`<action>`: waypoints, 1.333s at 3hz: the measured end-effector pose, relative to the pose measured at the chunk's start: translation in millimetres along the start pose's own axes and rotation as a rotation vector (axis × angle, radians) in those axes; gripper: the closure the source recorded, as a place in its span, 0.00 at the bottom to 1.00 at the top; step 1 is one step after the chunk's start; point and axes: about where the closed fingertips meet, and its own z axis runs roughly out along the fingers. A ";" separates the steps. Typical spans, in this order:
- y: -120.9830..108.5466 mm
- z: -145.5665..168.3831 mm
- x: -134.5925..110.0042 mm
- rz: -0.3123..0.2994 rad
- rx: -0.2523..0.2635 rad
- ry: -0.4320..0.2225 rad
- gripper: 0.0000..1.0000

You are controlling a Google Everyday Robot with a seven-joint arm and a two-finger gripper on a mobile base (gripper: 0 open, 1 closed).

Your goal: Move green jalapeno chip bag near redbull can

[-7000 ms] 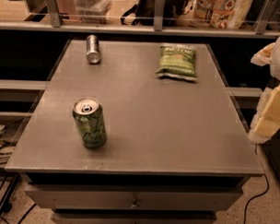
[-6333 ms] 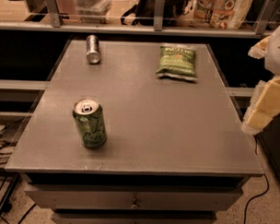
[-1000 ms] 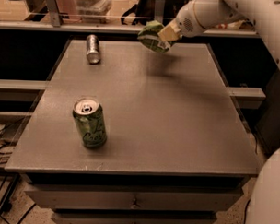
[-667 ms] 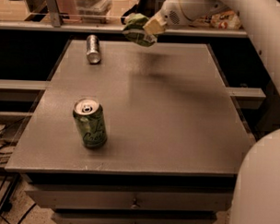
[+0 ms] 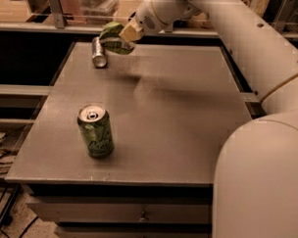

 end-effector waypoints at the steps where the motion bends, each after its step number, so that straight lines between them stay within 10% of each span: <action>1: 9.6 34.9 -2.4 0.017 -0.028 0.017 0.57; 4: 14.2 62.1 -0.2 0.054 -0.036 0.031 0.00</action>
Offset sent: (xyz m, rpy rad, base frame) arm 0.0231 0.0561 -0.0488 0.0065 0.0913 -0.0638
